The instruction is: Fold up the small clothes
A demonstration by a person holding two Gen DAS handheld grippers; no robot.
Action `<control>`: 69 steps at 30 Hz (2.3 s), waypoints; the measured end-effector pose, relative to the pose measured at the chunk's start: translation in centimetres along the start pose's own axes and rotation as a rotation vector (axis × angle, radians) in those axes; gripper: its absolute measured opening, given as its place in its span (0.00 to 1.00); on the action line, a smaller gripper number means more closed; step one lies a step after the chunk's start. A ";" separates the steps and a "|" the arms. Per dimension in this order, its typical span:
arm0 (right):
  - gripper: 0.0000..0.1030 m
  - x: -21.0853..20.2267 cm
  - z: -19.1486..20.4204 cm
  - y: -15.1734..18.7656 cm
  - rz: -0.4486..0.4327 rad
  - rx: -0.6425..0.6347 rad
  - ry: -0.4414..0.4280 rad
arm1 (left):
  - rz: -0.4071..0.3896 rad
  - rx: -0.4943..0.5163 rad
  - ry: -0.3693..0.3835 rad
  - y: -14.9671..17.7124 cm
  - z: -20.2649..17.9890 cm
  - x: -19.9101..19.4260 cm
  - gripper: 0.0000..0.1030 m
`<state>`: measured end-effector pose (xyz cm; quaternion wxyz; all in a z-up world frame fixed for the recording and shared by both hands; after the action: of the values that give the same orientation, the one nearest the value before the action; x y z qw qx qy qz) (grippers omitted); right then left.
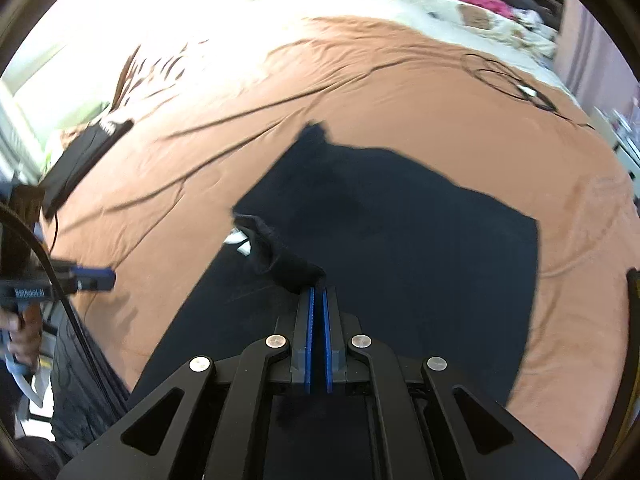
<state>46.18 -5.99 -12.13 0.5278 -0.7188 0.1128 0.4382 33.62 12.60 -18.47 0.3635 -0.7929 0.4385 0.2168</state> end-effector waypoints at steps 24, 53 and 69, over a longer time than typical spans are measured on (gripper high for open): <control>0.54 1.9 -0.3 3.5 0.098 0.235 -0.333 | 0.055 0.007 0.002 -2.6 -2.2 5.3 0.15; 0.02 2.1 -7.0 -0.1 0.116 0.335 -0.257 | 0.075 0.021 -0.014 -2.7 -2.8 7.2 0.15; 0.00 0.9 -15.2 -5.0 0.059 0.298 0.165 | 0.054 0.015 -0.020 -2.3 -2.1 5.5 0.15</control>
<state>57.54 -16.66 -8.61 0.6044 -0.6625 0.2404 0.3715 38.52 8.87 -19.89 0.3679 -0.7758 0.4576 0.2312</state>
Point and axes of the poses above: each gripper's, at about its wrist camera, not at the fingertips, and x roughly the way its jaws point, z to its left, y to its underside, the point moved 4 cm from there along x, roughly the way its jaws point, and after that the axes turned 10 degrees about y, right-handed, at the moved point
